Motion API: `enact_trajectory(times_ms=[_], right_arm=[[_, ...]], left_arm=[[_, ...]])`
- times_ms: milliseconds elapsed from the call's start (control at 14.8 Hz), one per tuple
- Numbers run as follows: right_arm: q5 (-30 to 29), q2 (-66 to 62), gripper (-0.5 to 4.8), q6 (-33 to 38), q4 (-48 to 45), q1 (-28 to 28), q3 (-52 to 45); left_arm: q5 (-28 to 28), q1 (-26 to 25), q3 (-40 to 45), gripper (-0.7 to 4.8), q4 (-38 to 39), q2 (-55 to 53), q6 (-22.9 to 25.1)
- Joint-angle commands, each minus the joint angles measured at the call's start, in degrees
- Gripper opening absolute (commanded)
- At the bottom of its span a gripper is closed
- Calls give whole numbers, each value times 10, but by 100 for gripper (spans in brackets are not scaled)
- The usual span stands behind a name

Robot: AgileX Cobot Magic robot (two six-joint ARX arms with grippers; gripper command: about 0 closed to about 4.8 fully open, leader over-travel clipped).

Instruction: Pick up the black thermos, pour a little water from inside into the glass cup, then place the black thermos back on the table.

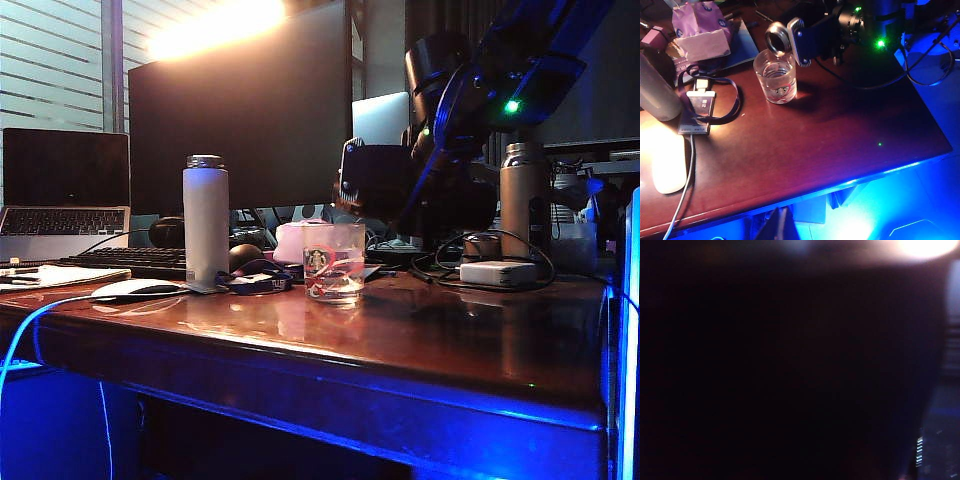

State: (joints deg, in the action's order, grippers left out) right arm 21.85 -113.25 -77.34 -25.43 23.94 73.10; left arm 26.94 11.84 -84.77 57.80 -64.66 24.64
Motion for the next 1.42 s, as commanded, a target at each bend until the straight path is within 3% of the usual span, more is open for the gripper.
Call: enact_trajectory(times_ms=[68, 945, 1418], right_arm=[[5, 5, -1, -33, -23, 0, 4], [-6, 5, -1, -141, -23, 0, 33], [-12, 5, -1, -159, -22, 0, 33]], left_arm=[[2, 0, -2, -3, -5, 1, 2], [3, 0, -2, -3, -5, 1, 2], [3, 0, -2, -3, -5, 1, 2]])
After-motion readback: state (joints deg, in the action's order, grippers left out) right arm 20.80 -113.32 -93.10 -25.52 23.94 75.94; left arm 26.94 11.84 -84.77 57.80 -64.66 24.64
